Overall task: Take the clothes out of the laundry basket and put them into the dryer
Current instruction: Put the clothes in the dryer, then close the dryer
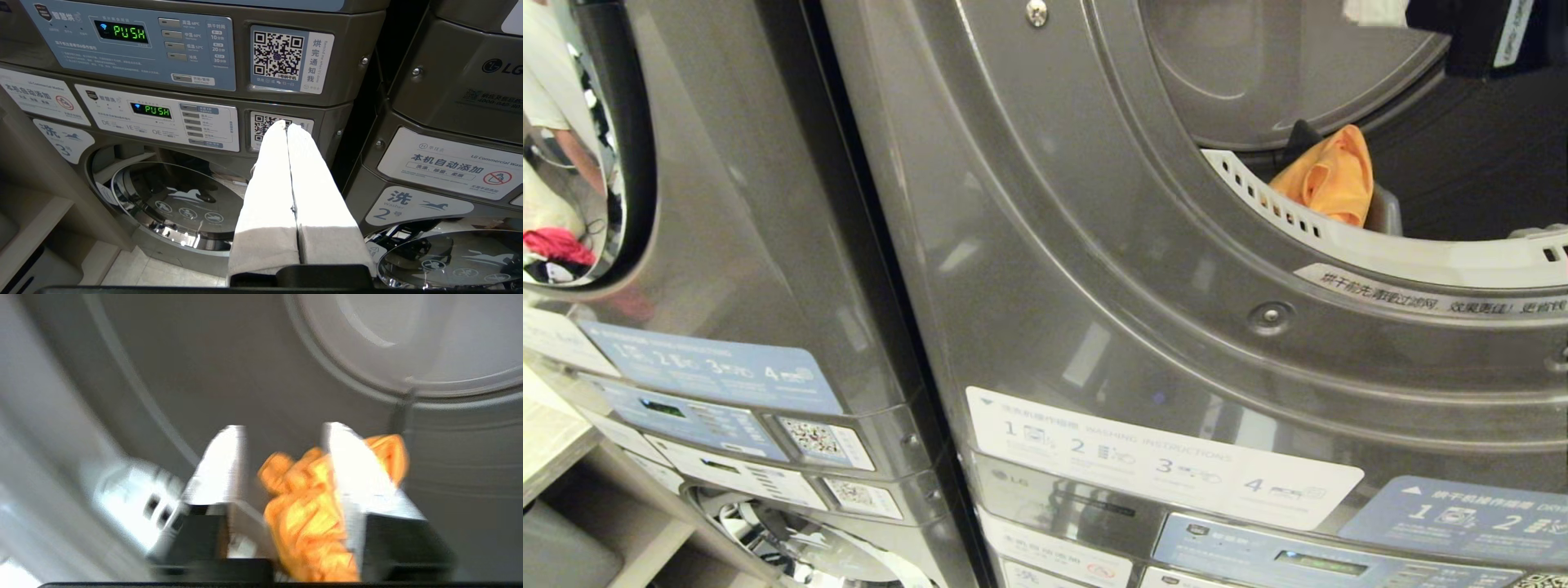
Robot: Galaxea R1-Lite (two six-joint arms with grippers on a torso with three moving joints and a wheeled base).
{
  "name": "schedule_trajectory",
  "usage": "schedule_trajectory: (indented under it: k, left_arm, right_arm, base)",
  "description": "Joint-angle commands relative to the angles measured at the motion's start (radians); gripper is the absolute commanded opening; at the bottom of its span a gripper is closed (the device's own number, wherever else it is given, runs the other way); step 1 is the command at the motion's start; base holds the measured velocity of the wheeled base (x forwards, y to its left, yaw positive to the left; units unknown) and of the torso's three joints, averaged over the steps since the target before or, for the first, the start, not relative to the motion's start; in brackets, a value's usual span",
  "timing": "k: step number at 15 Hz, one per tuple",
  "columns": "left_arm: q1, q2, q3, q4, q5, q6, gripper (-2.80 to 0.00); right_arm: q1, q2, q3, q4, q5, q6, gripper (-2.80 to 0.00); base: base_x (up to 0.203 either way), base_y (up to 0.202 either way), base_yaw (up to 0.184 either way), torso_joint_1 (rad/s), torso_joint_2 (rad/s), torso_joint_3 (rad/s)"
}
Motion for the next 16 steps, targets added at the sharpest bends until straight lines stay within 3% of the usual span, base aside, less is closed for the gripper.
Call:
schedule_trajectory:
  k: [1,3,7,11,16]
  left_arm:
    - [0.0,0.002,0.0,0.0,0.001,0.0,-2.8]
    - [0.0,0.002,0.0,0.0,0.001,0.0,-2.8]
    - [0.0,0.002,0.0,0.0,0.001,0.0,-2.8]
    - [0.0,0.002,0.0,0.0,0.001,0.0,-2.8]
    - [0.0,0.002,0.0,0.0,0.001,0.0,-2.8]
  right_arm:
    - [0.004,-0.058,0.067,0.001,0.049,0.0,-2.8]
    - [-0.012,-0.098,0.121,0.002,0.132,0.001,-2.8]
    - [-0.153,-0.206,0.273,0.005,0.366,-0.007,-2.8]
    - [-0.198,-0.322,0.42,0.005,0.442,-0.01,-2.8]
    - [-0.209,-0.486,0.554,0.026,0.453,-0.038,-2.8]
  base:
    - [0.0,0.0,0.0,0.0,0.0,0.0]
    - [0.0,0.0,0.0,0.0,0.0,0.0]
    - [0.0,0.0,0.0,0.0,0.0,0.0]
    - [0.0,0.0,0.0,0.0,0.0,0.0]
    - [0.0,0.0,0.0,0.0,0.0,0.0]
